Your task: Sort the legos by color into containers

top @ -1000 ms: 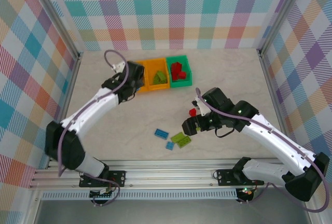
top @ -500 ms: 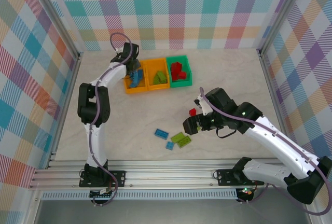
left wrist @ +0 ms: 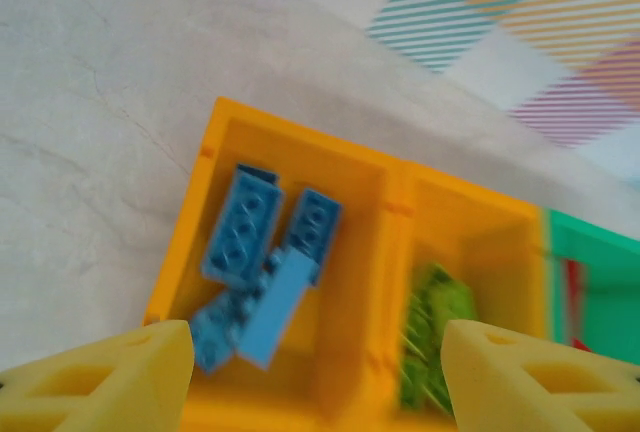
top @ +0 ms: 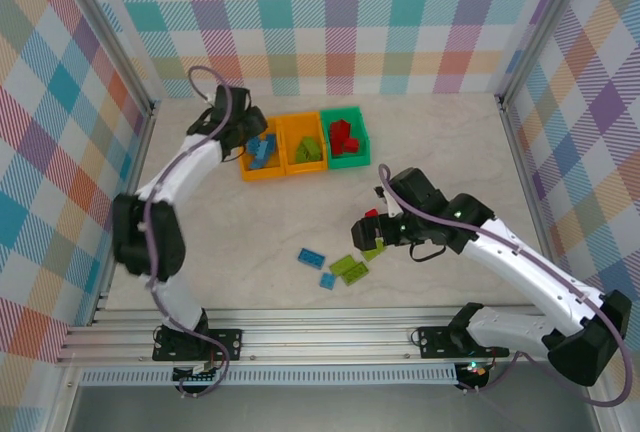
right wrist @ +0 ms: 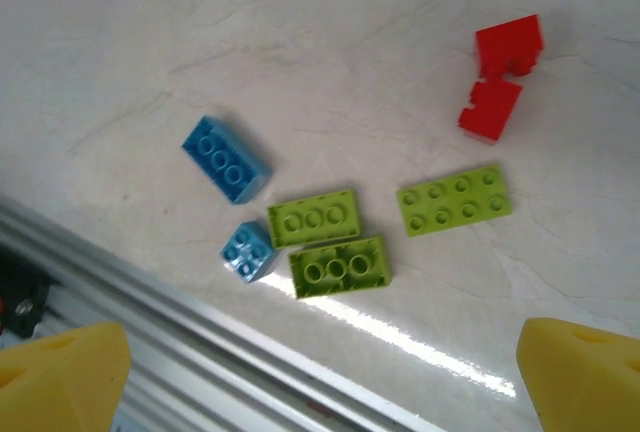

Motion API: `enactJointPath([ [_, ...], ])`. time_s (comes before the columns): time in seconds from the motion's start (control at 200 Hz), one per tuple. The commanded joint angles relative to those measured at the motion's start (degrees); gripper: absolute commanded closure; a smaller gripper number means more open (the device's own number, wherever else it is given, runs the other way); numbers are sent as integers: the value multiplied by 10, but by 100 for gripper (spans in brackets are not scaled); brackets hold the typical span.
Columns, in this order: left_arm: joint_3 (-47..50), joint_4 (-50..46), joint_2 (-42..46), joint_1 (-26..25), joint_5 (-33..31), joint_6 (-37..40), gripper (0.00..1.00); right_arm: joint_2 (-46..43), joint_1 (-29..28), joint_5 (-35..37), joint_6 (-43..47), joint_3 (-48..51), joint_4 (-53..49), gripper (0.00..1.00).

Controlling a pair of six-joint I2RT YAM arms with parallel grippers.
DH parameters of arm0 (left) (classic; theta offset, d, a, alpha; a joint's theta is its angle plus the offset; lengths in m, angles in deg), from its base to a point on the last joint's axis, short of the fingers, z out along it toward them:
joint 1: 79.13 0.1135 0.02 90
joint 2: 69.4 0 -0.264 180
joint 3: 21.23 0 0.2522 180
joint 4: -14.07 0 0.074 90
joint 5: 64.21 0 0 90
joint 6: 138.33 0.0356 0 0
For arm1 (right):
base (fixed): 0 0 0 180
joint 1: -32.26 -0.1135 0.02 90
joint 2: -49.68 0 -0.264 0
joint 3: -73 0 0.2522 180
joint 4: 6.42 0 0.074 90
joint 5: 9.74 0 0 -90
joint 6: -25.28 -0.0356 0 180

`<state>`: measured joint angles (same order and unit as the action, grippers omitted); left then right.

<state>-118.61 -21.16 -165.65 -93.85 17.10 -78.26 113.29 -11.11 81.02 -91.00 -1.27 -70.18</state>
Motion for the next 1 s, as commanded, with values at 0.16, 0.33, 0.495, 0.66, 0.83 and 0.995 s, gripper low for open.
enactJointPath([
  [0.16,176,-7,335,-132,182,145,29,132,14,78,-6,33,84,0],
  [0.33,243,-100,433,-199,300,301,20,235,46,82,-14,19,149,4],
  [0.495,295,-191,474,-262,364,476,19,309,58,96,-45,9,171,22],
  [0.66,341,-210,503,-279,430,605,18,338,61,106,-48,19,196,40],
  [0.83,356,-257,498,-280,451,705,17,336,63,105,-39,23,212,60],
  [0.995,361,-259,483,-281,454,724,15,335,66,108,-33,20,204,78],
])
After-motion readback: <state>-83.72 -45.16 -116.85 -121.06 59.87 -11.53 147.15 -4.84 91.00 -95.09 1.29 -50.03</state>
